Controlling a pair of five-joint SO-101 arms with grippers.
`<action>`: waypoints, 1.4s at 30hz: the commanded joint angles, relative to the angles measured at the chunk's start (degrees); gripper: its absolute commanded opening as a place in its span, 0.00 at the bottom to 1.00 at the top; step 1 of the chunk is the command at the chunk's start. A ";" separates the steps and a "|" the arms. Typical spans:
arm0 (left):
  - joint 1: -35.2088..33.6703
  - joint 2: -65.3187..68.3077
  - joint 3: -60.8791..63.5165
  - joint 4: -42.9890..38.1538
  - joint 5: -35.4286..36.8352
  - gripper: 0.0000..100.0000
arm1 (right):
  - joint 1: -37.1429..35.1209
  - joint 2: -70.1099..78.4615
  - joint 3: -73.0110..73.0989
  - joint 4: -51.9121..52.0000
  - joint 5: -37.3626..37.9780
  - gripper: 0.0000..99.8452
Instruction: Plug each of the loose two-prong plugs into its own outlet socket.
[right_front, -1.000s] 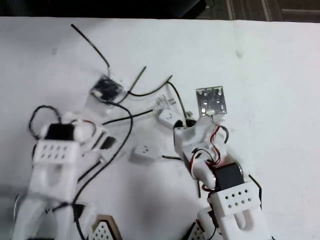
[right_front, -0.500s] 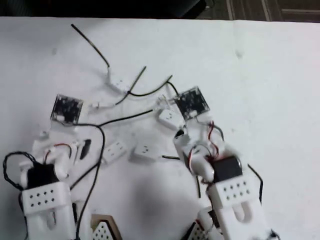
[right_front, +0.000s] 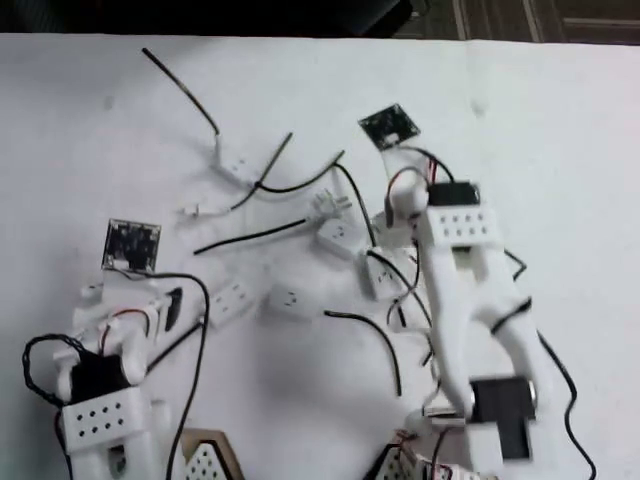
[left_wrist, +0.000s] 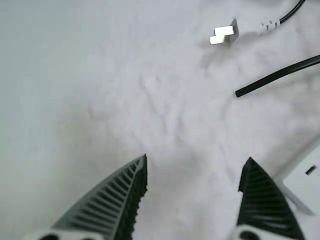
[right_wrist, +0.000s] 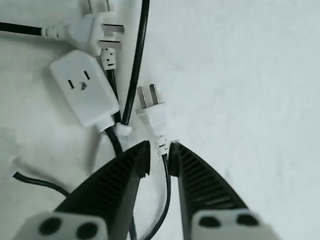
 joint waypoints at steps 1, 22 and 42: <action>-0.31 -1.10 -0.18 -1.14 0.44 0.29 | 1.27 7.43 -6.15 0.13 1.05 0.07; -0.31 -1.10 0.44 -1.49 0.35 0.29 | 7.60 19.91 -10.46 1.98 0.62 0.02; -0.31 -1.10 0.44 -1.49 0.35 0.29 | 1.63 11.30 -10.55 17.10 -25.32 0.07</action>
